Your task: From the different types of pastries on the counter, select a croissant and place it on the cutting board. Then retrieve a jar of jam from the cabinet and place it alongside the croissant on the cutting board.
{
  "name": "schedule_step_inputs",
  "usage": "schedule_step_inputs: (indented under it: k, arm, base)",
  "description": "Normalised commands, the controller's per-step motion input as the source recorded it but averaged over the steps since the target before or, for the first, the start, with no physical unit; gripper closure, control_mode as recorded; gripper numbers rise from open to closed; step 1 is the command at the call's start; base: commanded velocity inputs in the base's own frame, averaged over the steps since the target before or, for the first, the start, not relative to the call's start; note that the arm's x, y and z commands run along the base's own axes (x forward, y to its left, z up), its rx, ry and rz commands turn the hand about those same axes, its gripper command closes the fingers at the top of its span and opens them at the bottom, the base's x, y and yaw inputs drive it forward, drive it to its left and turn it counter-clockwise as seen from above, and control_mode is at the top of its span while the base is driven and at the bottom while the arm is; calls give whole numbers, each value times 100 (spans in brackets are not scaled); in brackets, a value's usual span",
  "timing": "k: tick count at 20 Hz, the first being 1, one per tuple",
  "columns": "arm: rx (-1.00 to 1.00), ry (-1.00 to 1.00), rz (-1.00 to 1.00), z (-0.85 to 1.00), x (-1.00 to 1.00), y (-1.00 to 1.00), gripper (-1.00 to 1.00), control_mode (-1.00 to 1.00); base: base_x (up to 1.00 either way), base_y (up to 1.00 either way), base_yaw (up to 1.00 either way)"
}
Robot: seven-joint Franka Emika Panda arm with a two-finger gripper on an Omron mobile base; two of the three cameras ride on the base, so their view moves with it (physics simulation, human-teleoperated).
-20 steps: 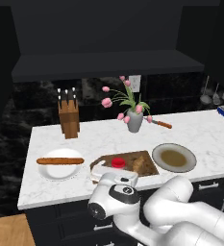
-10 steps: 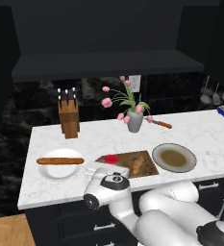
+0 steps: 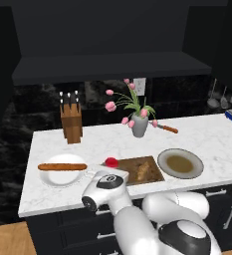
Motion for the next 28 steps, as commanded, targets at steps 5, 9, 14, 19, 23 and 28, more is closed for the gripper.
schedule_step_inputs:
  k: [5, 9, 14, 19, 23, 28]
  arm:
    - [0, 0, 0, 0, 17, -24, 100, -100]
    - [1, -1, 0, 0, 25, -51, 100, -100]
    - [2, -4, 0, 0, 19, -51, -100, -100]
    - [3, -11, 3, -1, 10, -59, -100, -100]
    - [2, -18, 9, 0, -7, -58, -100, -100]
    - [1, -12, 9, 0, -12, -64, -100, -100]
  base:
    - [0, 0, 0]
    - [0, 0, 0]
    - [0, 0, 0]
    - [0, 0, 0]
    - [0, 0, 0]
    - [0, 0, 0]
